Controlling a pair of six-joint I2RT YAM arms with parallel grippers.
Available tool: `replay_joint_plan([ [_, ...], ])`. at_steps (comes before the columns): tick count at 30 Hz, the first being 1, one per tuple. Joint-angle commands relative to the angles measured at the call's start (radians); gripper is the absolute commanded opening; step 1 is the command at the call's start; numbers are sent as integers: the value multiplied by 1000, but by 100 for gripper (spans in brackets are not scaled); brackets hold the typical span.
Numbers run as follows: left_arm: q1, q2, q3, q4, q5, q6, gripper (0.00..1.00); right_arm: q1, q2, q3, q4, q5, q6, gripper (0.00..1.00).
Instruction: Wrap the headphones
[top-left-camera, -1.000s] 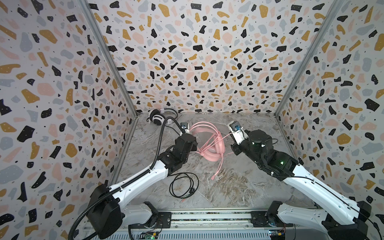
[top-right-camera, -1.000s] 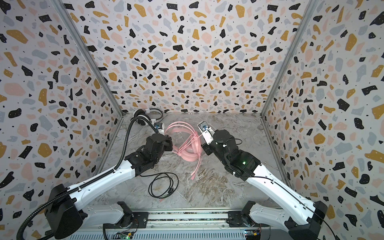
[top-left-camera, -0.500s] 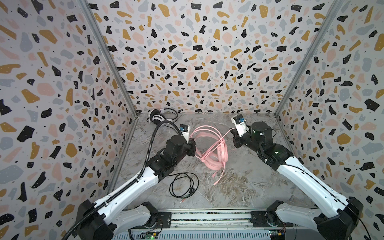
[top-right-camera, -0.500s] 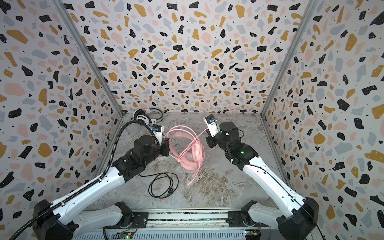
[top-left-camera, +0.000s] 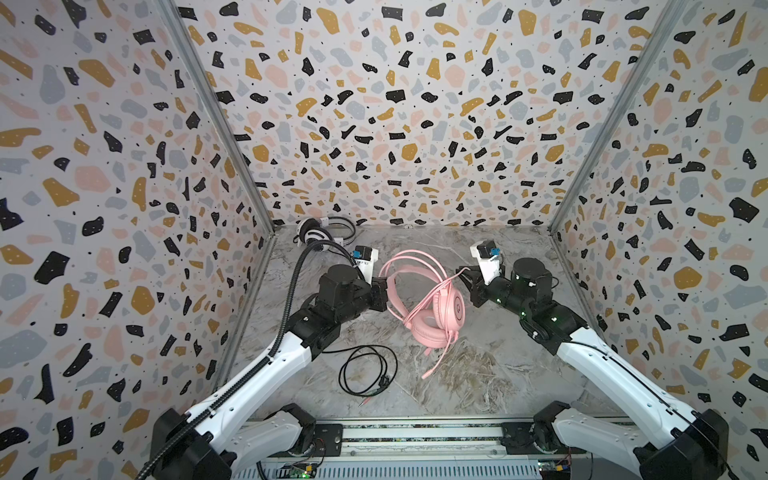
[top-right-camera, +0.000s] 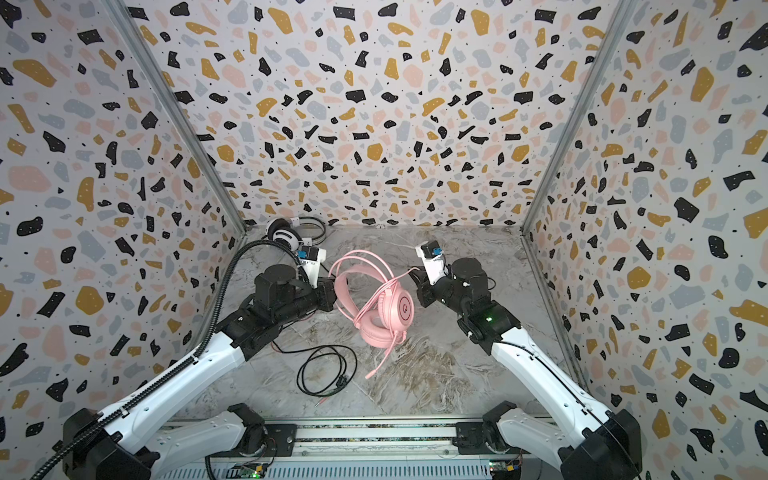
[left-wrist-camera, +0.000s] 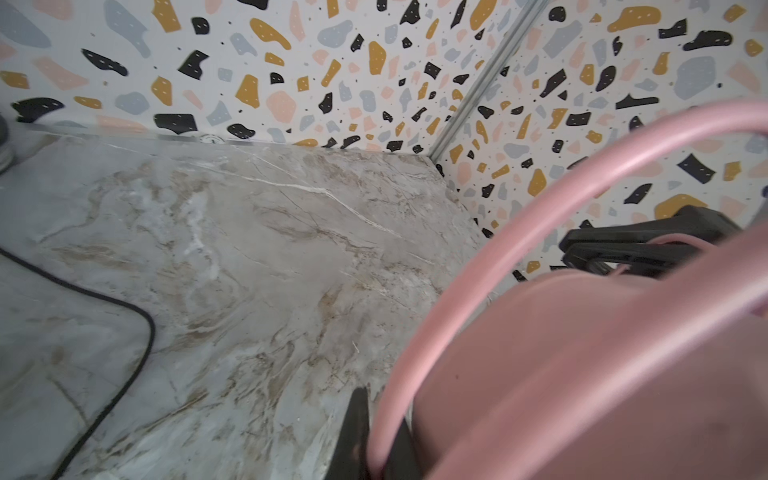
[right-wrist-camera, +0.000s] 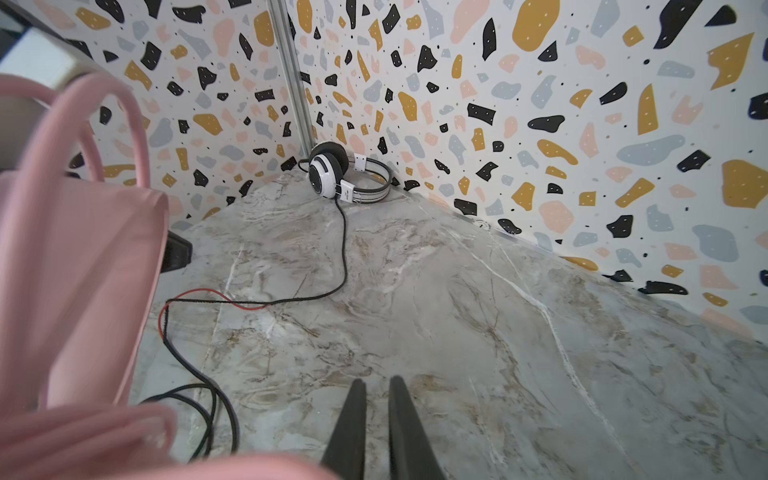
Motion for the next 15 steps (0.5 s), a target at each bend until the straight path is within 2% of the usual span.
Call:
replay_joint_plan([
  [1, 4, -42, 59, 140, 135, -68, 0, -23, 3, -20, 127, -115, 69, 19],
  [5, 5, -58, 73, 151, 165, -99, 0, -35, 22, -59, 219, -202, 114, 25],
  [15, 5, -77, 139, 158, 204, -178, 0, -42, 76, -183, 495, -324, 262, 25],
])
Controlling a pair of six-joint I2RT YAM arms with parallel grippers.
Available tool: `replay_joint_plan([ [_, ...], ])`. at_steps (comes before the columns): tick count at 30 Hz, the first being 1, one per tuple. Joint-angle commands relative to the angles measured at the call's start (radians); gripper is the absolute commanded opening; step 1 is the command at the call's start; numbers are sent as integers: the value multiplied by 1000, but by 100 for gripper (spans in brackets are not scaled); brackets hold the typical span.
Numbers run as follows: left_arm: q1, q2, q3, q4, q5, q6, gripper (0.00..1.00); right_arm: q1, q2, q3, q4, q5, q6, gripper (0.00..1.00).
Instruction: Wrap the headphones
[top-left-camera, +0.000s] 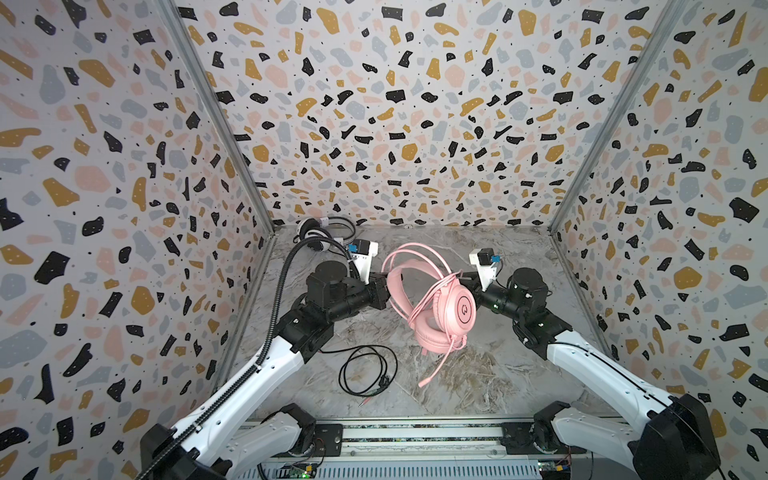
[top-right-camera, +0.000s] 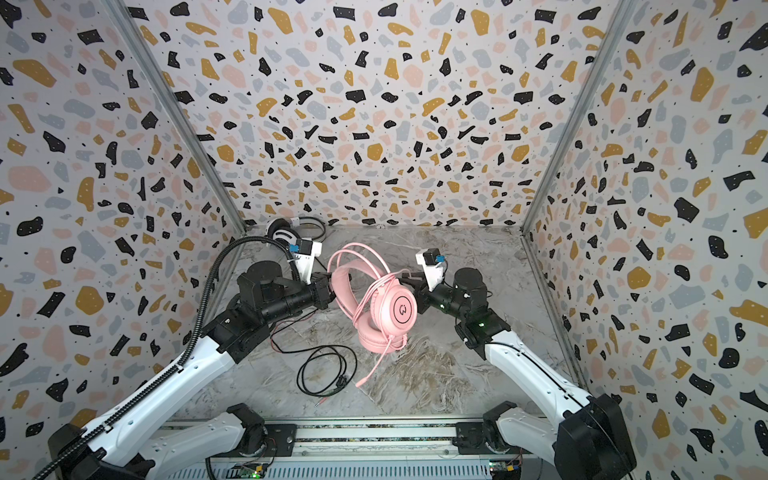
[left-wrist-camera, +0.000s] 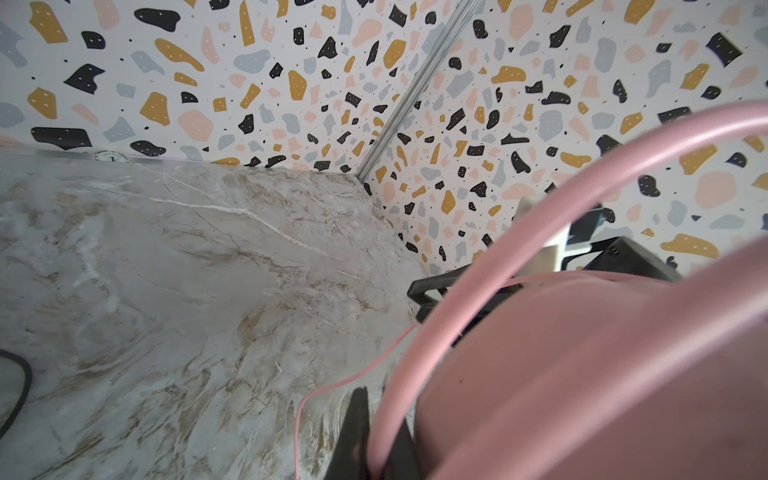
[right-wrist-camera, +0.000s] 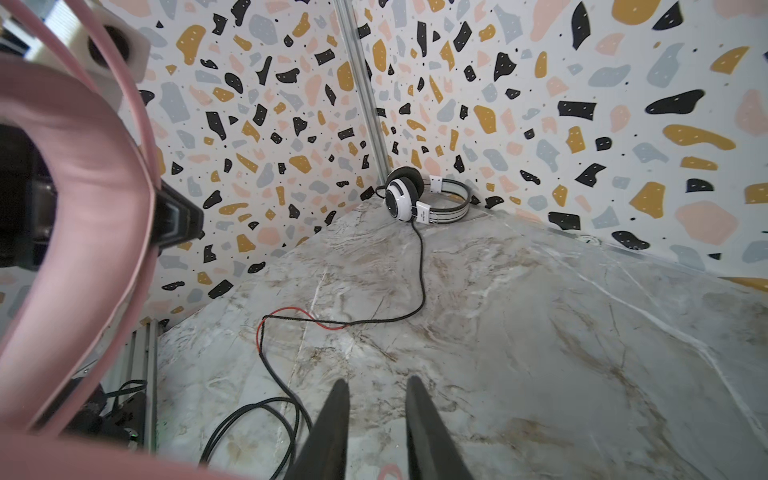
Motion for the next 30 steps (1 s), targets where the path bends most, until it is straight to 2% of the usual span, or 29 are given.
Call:
replay_joint_plan([
  [1, 3, -25, 81, 129, 54, -84, 0, -5, 31, -6, 131, -42, 75, 24],
  [4, 3, -26, 95, 135, 32, -112, 0, -4, 71, -23, 183, -35, 100, 23],
  [9, 3, -1, 120, 154, 55, -150, 0, 13, 183, -42, 377, -112, 212, 25],
  [13, 3, 18, 157, 130, 65, -156, 0, 61, 265, -31, 429, -86, 223, 25],
  [17, 3, 23, 195, 118, 27, -163, 0, 93, 318, -61, 504, -76, 247, 22],
  [22, 3, 19, 223, 112, -108, -211, 0, 127, 327, -128, 547, -32, 259, 15],
  [26, 3, -1, 196, 145, -326, -329, 0, 167, 342, -178, 591, 2, 281, 8],
  [30, 4, -8, 163, 203, -494, -408, 0, 235, 386, -206, 660, 19, 312, 8],
])
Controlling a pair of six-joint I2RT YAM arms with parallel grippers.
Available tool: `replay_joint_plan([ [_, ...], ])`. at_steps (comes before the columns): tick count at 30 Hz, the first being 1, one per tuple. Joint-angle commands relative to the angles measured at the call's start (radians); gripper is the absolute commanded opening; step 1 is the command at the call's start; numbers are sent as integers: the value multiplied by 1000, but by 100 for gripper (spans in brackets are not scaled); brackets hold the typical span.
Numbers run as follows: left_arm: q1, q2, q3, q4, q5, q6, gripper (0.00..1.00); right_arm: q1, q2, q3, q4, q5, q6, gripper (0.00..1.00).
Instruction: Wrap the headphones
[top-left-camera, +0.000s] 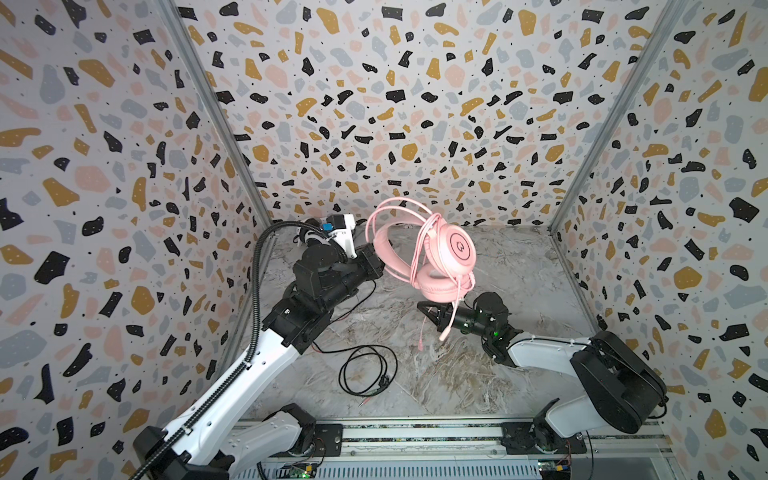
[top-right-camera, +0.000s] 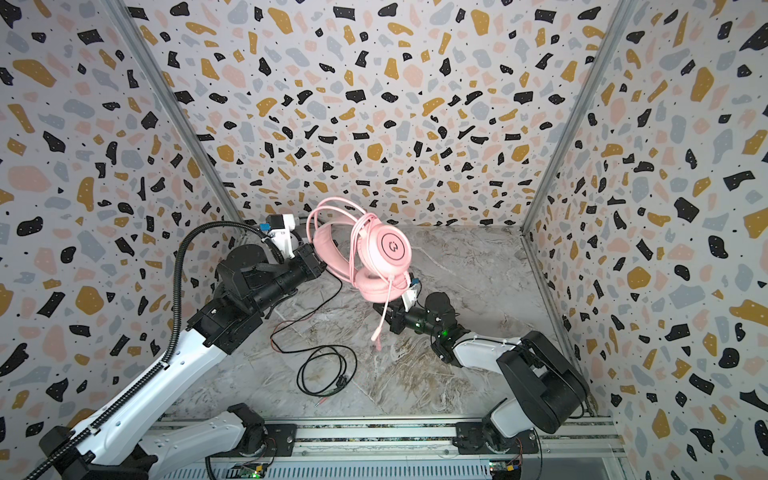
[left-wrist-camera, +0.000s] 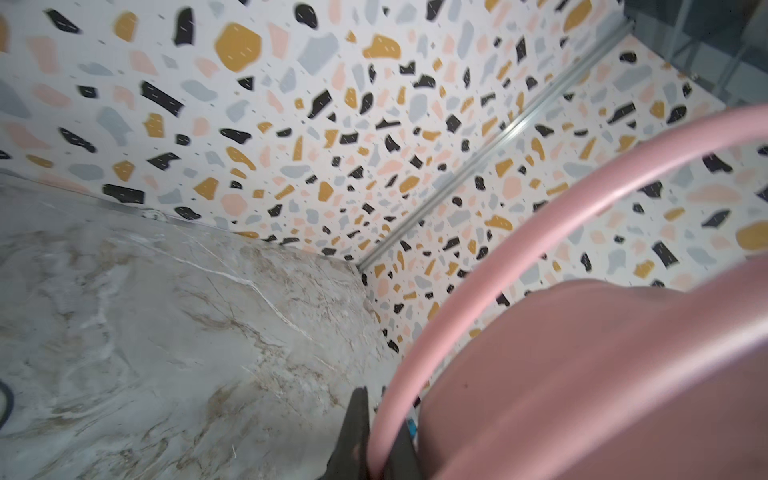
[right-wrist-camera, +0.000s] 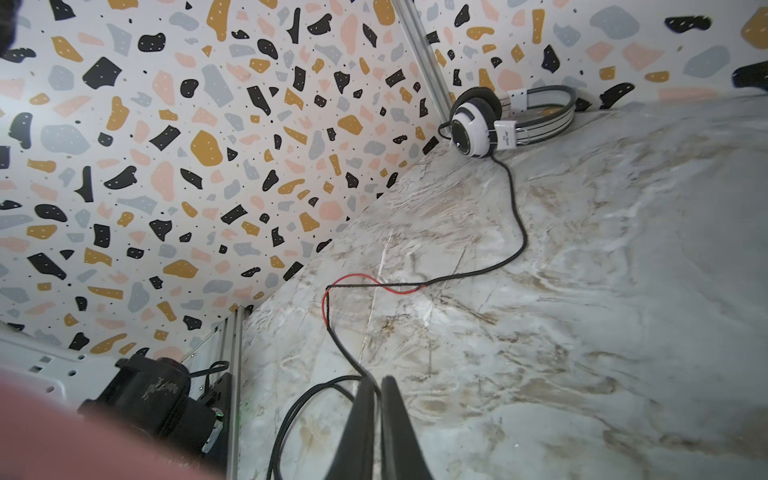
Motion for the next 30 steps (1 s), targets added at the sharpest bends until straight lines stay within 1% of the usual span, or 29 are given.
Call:
replay_joint_plan([
  [1, 4, -31, 4, 193, -195, -149, 0, 54, 29, -8, 64, 28, 31, 8],
  [3, 4, -21, 9, 196, -241, -181, 0, 90, 47, -16, 71, 42, 33, 8],
  [6, 4, -19, 1, 201, -338, -222, 0, 142, 59, -44, 97, 79, 41, 7],
  [8, 6, -19, 2, 192, -413, -231, 0, 175, 67, -48, 92, 87, 42, 7],
  [11, 6, -16, 7, 194, -491, -232, 0, 222, 61, -78, 104, 123, 50, 7],
  [15, 13, 9, 38, 184, -533, -230, 0, 268, 72, -98, 129, 140, 66, 7],
  [17, 15, 26, 58, 155, -554, -251, 0, 292, 80, -111, 152, 142, 83, 6],
  [21, 19, 38, 51, 171, -576, -257, 0, 332, 87, -129, 179, 156, 97, 7],
  [24, 20, 41, 44, 172, -624, -243, 0, 354, 57, -148, 172, 185, 98, 4],
  [27, 21, 50, 36, 155, -660, -223, 0, 379, -1, -144, 80, 237, 79, 6],
  [30, 21, 67, 18, 129, -701, -214, 0, 412, -93, -96, -121, 315, 15, 6],
])
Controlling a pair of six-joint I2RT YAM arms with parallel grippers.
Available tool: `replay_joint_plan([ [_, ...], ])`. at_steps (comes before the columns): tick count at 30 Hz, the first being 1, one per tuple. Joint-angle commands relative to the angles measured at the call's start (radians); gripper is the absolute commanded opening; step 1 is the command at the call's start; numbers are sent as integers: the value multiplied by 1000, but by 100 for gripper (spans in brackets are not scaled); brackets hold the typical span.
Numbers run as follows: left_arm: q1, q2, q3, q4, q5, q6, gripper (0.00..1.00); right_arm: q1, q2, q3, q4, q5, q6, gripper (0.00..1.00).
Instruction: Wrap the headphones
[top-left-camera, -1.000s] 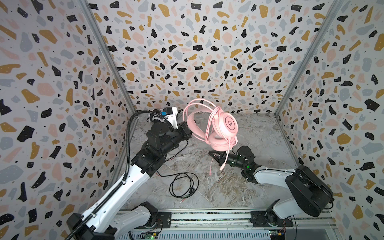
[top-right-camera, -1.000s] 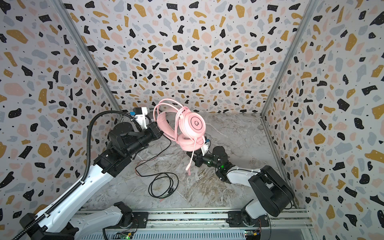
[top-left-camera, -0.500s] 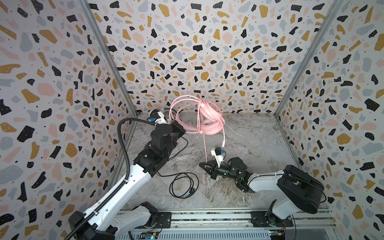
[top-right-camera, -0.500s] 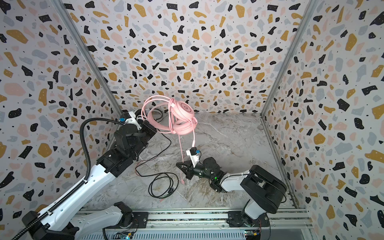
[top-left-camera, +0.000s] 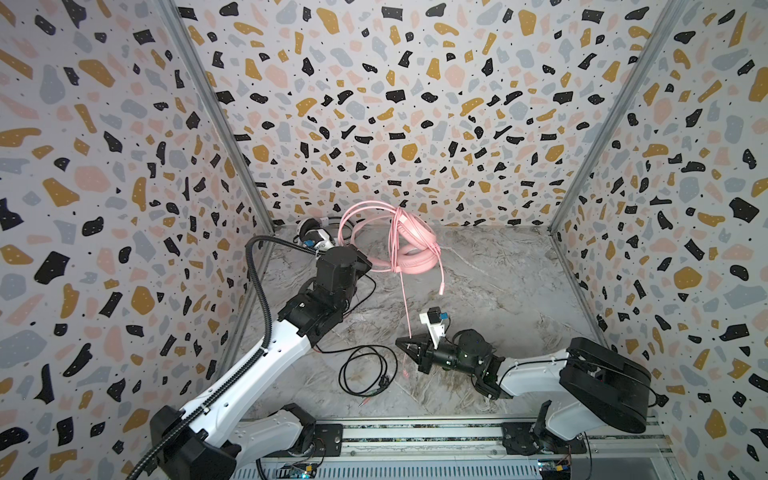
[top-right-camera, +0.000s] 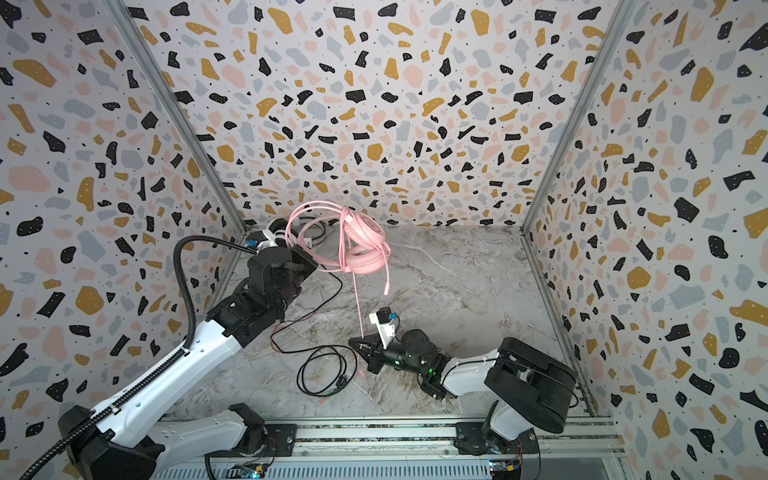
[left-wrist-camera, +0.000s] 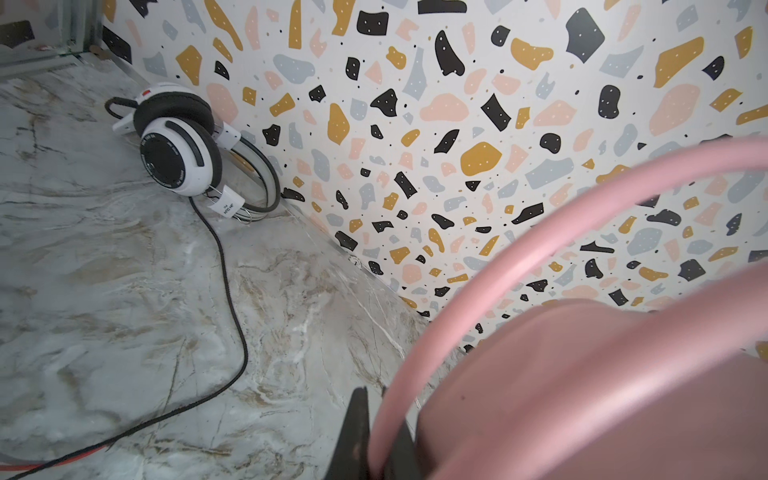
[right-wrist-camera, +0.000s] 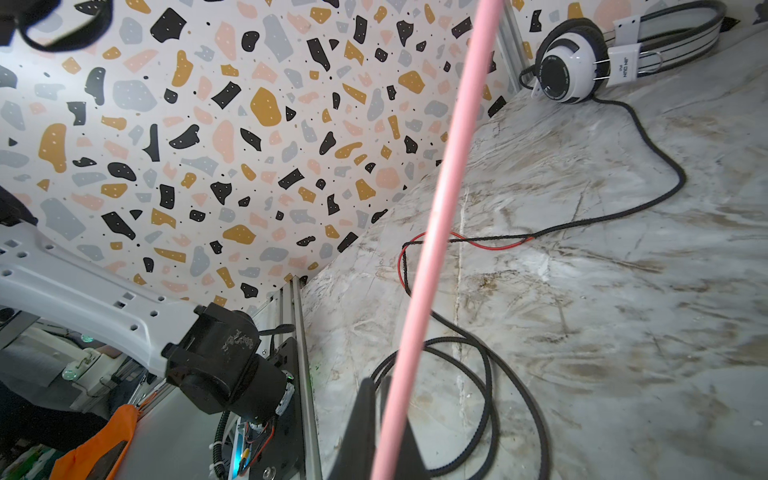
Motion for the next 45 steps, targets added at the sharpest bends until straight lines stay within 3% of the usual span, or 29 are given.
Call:
replay_joint_plan([
  [1, 22, -2, 39, 262, -172, -72, 0, 66, -103, 37, -324, 66, -83, 6],
  [11, -1, 55, -63, 185, -284, 40, 0, 102, -271, 376, -973, 238, -283, 7],
  [15, -123, 104, -49, 139, -419, 186, 0, 102, -230, 620, -1266, 312, -397, 7],
  [19, -168, 130, -71, 127, -422, 232, 0, 95, -224, 812, -1423, 435, -500, 8],
  [24, -183, 136, -88, 125, -311, 335, 0, 20, -231, 974, -1529, 523, -589, 8],
  [32, -221, 115, -94, 40, -173, 450, 0, -96, -240, 1066, -1586, 694, -717, 9],
  [38, -237, 59, -172, 61, 3, 478, 0, -179, -263, 1044, -1546, 659, -761, 10],
  [45, -237, -89, -253, 126, 76, 494, 0, -280, -291, 981, -1501, 532, -745, 10],
])
